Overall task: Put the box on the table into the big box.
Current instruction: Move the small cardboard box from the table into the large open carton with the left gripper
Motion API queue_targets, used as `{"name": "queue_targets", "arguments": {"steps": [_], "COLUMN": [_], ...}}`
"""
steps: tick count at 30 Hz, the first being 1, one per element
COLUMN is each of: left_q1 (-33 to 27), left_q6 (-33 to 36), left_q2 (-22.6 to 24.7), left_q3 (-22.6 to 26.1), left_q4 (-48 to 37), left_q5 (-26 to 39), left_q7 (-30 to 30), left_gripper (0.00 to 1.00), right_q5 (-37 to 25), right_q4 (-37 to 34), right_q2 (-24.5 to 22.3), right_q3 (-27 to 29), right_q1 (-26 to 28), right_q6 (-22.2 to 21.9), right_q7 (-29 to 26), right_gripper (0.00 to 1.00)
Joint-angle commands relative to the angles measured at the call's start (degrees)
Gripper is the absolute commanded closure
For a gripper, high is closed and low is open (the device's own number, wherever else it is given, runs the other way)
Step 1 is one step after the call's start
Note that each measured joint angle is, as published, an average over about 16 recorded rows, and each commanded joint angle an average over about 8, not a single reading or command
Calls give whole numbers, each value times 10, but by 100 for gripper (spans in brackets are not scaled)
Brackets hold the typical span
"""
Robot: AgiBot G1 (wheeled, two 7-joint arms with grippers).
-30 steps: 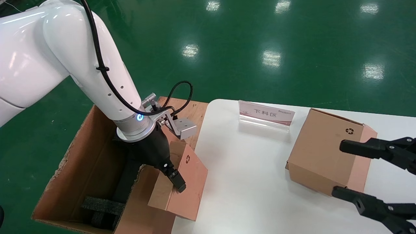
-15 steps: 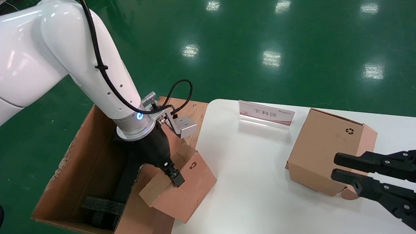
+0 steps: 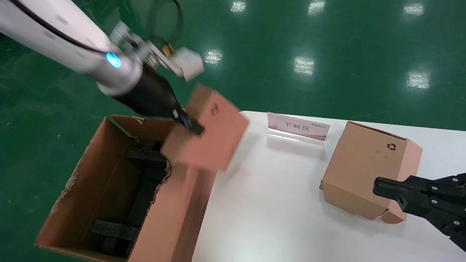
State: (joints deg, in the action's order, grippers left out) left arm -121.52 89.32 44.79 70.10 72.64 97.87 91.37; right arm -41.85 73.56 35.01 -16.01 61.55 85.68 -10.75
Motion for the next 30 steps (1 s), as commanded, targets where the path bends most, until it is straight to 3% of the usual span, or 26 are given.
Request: {"name": "queue_targets", "arguments": {"steps": [1,7,12,24,30], "left_q1": [-17,-56,-96,-188,-218], "left_q6": [-6,-9,17,87,97], "left_q2": [-17,-80,-115,-158,-182], "left_q3": [-18,-64,-72,-38,10], "left_q4": [8,26,36,33,14], "left_q5": [9,39,57,27,-5], "left_q7": [1,-6,-25,-78,-110], "left_gripper": [100,100,100,100,100], "right_q5": [0,0,0,0,0], "right_q4": [0,0,0,0,0], "right_q2": [0,0,0,0,0], "right_q3": [0,0,0,0,0], "right_q1": [0,0,0,0,0], "right_q6": [0,0,0,0,0], "right_q7": [0,0,0,0,0], "right_gripper": [0,0,0,0,0]}}
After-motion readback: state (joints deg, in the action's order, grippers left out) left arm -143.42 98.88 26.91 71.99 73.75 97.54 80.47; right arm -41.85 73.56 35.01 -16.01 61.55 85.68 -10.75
